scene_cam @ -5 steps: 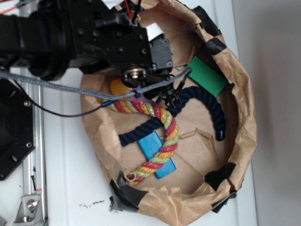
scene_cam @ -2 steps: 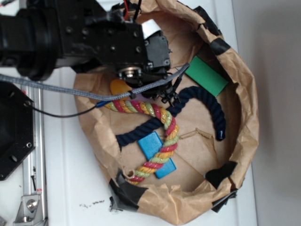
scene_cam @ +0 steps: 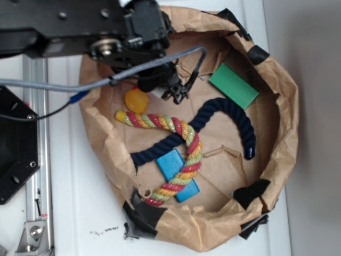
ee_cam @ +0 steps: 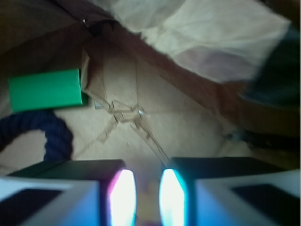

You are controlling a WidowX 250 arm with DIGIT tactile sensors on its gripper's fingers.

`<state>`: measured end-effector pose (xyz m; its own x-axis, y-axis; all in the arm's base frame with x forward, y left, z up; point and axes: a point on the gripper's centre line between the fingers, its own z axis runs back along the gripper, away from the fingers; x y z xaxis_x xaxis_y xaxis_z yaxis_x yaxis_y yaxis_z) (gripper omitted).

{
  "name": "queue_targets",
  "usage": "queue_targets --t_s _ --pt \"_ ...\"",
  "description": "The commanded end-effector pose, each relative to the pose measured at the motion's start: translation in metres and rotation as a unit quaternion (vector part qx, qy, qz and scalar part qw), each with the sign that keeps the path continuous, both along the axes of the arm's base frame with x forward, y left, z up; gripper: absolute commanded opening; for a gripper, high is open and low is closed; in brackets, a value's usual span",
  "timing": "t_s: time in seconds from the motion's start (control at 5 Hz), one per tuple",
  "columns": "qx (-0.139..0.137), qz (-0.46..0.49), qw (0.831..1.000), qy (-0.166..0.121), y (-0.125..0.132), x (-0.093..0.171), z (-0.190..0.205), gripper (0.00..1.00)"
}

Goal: Grab the yellow duck.

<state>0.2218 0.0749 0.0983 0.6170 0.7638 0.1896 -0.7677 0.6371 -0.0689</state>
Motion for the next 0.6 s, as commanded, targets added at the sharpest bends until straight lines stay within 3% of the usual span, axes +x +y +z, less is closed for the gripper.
queue_targets --t_s 0.0,0.4 --pt "-0.012 -0.031 0.999 -0.002 -0.009 -0.004 0.013 1.0" --pt "-0.048 -0.072 0.996 0.007 -0.031 -0.007 0.003 1.0"
